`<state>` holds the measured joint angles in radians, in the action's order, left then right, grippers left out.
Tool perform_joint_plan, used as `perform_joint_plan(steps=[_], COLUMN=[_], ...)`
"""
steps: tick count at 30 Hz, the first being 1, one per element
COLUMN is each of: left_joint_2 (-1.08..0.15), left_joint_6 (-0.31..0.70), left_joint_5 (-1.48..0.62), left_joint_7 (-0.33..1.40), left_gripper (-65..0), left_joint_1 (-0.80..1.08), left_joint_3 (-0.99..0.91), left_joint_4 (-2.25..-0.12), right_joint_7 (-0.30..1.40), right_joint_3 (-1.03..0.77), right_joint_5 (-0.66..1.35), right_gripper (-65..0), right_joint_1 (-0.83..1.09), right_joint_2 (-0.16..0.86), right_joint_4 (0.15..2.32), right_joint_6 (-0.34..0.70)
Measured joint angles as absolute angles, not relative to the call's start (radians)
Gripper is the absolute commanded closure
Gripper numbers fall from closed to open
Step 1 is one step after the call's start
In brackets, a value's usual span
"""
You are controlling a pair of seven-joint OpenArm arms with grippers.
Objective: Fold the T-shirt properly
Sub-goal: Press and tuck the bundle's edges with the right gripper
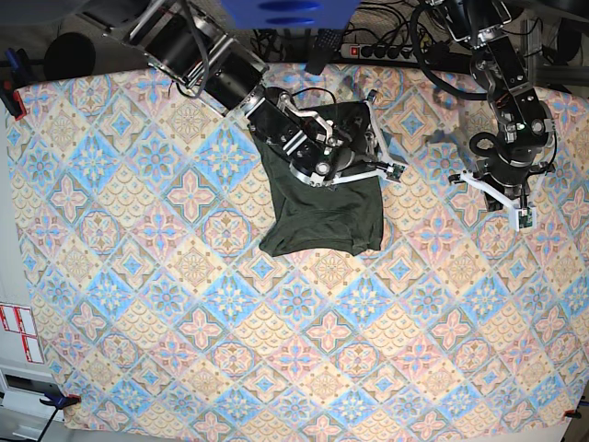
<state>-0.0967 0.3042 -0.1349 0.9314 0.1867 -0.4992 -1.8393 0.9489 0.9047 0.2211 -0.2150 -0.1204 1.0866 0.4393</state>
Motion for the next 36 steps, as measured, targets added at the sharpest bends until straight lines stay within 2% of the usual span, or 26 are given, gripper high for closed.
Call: perform_joint_plan(steps=[8,22,36], left_joint_2=[-0.096,-0.099,-0.097], left_joint_6=[0.308,0.301,0.304], left_joint_5=[-0.138,-0.132,-0.132], left_joint_7=[0.932,0.932,0.932], left_gripper=[0.0,0.0,0.0], left_joint_1=[0.189,0.186,0.186], left_joint_3=[-0.499,-0.5,-0.5], left_joint_4=[-1.839,-1.839,-1.842], right_joint_7=[0.937,0.904,0.92], right_joint_3=[0.691,0.448,0.374], right_joint_5=[0.272,0.308,0.269], right_gripper=[0.0,0.0,0.0], right_joint_1=[-0.21,-0.217,-0.283], right_joint_2=[-0.092,0.058,0.197], right_joint_4=[1.055,1.072,1.06], right_joint_6=[0.461,0.483,0.459])
